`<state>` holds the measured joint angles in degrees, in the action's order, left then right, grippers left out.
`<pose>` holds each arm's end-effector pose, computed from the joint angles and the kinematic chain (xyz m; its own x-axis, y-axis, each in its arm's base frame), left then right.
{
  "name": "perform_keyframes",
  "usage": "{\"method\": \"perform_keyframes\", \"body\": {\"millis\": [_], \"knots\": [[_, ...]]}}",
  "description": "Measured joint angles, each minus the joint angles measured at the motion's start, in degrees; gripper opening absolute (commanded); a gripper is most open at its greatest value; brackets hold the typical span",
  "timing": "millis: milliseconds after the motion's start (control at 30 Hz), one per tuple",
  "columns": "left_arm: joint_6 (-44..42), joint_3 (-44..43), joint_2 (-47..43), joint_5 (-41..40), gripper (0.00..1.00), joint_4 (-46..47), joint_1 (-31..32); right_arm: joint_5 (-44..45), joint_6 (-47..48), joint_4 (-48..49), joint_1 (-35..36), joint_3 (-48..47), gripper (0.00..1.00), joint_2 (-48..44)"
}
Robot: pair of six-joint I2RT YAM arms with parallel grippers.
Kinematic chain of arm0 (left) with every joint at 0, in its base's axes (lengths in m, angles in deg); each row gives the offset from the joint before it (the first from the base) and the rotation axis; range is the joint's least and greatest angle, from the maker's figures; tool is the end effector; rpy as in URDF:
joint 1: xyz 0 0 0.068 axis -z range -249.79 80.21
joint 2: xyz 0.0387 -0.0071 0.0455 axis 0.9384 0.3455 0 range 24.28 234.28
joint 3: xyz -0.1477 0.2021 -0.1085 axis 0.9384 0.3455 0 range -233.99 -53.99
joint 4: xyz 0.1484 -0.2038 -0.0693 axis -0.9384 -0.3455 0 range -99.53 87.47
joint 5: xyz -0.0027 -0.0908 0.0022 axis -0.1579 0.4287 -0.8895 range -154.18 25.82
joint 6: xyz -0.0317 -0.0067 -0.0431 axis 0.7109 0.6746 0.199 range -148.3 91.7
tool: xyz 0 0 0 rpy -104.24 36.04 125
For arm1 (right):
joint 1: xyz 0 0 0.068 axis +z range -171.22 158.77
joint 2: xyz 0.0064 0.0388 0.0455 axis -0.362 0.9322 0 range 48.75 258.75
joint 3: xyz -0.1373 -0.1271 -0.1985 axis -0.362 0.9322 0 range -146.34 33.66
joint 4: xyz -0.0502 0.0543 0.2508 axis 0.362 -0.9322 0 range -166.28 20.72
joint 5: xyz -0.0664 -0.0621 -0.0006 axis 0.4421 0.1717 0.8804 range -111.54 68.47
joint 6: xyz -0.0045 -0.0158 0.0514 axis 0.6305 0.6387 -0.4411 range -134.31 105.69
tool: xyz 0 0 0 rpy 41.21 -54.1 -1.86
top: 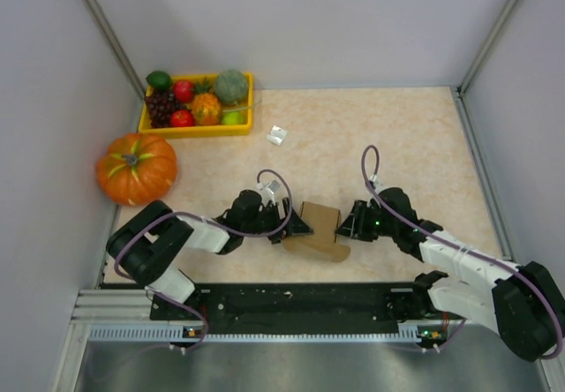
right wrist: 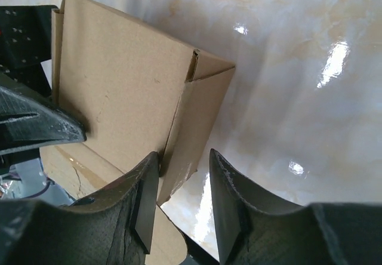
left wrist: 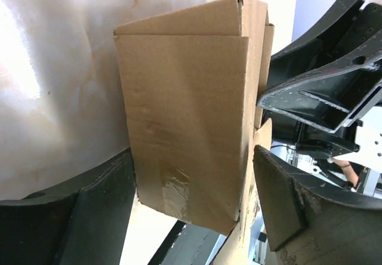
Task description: Fold the paper box
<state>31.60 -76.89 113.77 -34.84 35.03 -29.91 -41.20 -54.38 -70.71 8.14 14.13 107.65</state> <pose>0.1899 -0.1813 0.1255 -0.9548 -0.1850 -0.2328 0.1231 0.4669 -0.8757 0.1619 0.1048 0.1602 -0.8759 0.2028 -0.4378 -0.1566 0.7387 0.6556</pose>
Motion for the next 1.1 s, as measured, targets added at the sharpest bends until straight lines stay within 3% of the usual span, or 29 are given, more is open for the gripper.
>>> {"method": "perform_keyframes", "body": {"millis": [167,233,300,400,600,700,900,1100], "knots": [[3.3,0.8,0.1,-0.3,0.54,4.1,-0.3,1.4,1.9,-2.7,-0.1,-0.9,0.56,-0.2],[4.7,1.7,-0.2,-0.3,0.50,5.5,-0.3,3.4,3.2,-6.1,0.5,-2.3,0.70,-1.2],[6.2,2.5,-1.1,-0.3,0.49,6.0,-0.4,8.4,5.6,-13.3,3.0,-5.8,0.85,-2.5],[8.0,3.3,-4.4,-0.2,0.50,5.3,-0.9,18.3,9.4,-23.5,12.4,-14.7,0.92,-3.8],[9.4,1.1,-13.0,-0.2,0.54,-4.2,-2.3,38.5,20.9,-29.6,42.6,-32.7,0.95,0.2],[9.9,-0.8,-16.5,0.5,0.54,-10.2,-4.0,47.4,25.9,-30.2,52.6,-35.4,0.95,6.3],[12.4,-1.9,-20.8,2.3,0.54,-18.4,-6.7,63.6,35.4,-32.3,58.3,-36.4,0.96,20.9],[16.2,-1.9,-23.4,7.2,0.54,-23.3,-7.6,75.8,45.1,-29.7,58.6,-36.3,0.94,26.6]]}}
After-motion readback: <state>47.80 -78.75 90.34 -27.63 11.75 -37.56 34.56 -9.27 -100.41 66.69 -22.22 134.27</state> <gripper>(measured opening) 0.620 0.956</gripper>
